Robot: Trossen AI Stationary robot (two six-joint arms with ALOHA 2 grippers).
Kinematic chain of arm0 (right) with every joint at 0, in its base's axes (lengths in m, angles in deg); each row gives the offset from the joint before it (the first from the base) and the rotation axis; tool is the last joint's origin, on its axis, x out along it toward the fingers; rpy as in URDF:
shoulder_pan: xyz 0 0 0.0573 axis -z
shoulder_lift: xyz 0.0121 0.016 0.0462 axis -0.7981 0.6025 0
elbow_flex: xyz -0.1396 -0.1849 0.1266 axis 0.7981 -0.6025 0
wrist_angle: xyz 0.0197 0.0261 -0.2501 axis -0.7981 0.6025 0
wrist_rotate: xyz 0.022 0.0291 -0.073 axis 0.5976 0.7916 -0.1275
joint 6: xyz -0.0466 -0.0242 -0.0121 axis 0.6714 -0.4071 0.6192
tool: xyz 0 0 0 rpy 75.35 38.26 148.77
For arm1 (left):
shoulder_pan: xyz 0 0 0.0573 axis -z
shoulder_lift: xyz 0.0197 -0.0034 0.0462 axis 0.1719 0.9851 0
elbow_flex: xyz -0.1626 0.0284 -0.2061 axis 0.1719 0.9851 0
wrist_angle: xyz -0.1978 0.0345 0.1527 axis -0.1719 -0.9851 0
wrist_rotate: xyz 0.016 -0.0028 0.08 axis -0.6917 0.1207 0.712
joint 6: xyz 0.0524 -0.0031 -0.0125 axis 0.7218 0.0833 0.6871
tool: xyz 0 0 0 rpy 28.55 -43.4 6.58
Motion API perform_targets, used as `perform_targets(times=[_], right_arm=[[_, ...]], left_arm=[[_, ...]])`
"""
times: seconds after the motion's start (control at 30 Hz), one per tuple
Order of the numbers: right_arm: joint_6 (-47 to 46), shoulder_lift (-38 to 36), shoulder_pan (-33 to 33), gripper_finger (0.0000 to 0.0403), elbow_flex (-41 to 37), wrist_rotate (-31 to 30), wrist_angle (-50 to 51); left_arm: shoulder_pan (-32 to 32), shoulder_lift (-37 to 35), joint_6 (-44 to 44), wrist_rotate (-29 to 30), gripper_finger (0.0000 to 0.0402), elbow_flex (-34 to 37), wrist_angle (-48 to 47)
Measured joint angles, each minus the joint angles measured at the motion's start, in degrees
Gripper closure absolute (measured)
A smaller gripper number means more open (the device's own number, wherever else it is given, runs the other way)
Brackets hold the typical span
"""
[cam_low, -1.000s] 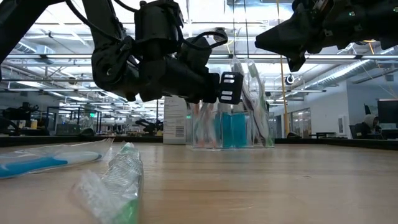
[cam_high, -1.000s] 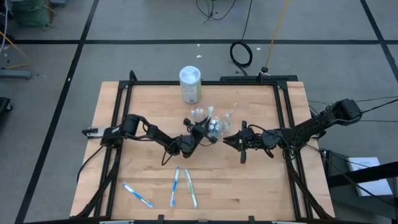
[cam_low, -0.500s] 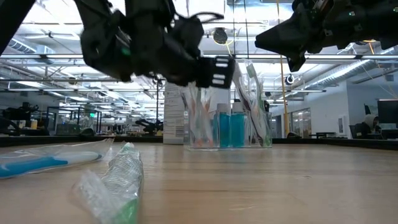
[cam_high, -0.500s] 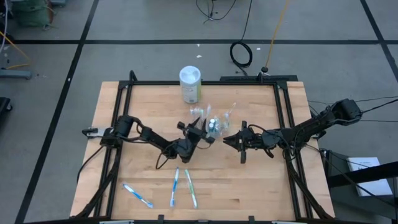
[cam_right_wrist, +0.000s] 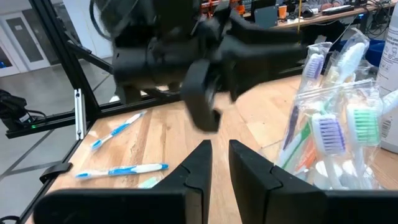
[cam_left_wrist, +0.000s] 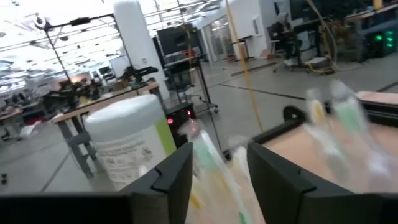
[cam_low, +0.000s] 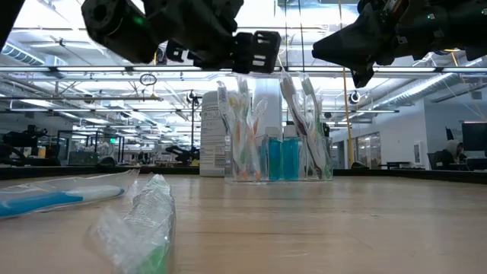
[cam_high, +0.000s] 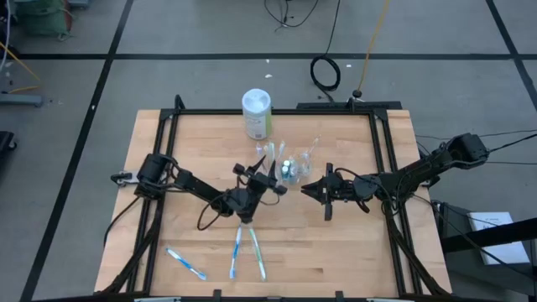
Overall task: Pick & Place toothbrushing station
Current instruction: Put the green toothbrush into the transparent organizer
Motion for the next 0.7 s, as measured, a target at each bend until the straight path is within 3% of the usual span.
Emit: perform_targets(times=[0.37, 0.5, 0.7], right_arm=[[0.0, 0.0, 0.0, 0.0358, 0.0, 0.0, 0.0], [0.0, 0.0, 0.0, 0.0358, 0.0, 0.0, 0.0], [0.0, 0.0, 0.0, 0.0358, 0.0, 0.0, 0.0]], left_arm=[[-2.1, -1.9, -2.0, -1.0, 0.0348, -1.5, -2.1], [-3.0, -2.5, -5.4, -1.6, 0.0349, -4.4, -5.2], [-4.2, -2.4, -15.4, -3.4, 0.0314, -9.8, -24.4]])
